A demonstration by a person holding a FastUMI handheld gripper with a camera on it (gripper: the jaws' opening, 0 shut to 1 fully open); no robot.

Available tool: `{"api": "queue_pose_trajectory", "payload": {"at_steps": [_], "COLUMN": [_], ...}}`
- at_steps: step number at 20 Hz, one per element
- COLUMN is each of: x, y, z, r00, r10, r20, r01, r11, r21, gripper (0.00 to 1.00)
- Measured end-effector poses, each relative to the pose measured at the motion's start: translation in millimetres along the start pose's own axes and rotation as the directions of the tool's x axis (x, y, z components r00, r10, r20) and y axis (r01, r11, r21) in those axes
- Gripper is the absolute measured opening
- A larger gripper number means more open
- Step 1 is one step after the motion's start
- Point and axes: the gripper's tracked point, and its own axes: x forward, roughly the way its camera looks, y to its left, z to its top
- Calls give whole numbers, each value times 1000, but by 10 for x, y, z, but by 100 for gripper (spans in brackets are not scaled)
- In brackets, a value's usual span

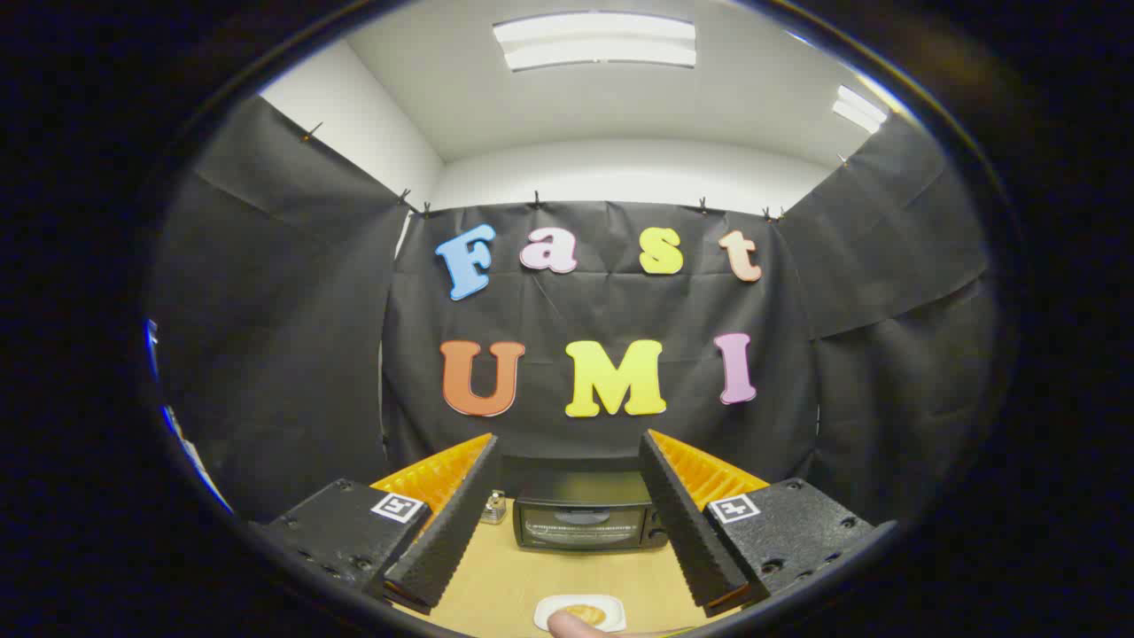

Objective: Open the toaster oven, put the food inside, and close the toaster oven door.

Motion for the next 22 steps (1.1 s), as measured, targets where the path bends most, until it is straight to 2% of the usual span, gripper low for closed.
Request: {"api": "queue_pose_trajectory", "payload": {"at_steps": [11,22], "x": [77,259], "y": [-3,-224], "z": [-106,-442], "r00": [999,992], "r10": [6,-35], "r20": [-48,-125], "r01": [-6,34], "r11": [1000,999], "r21": [0,-10], "gripper": [100,100]}}
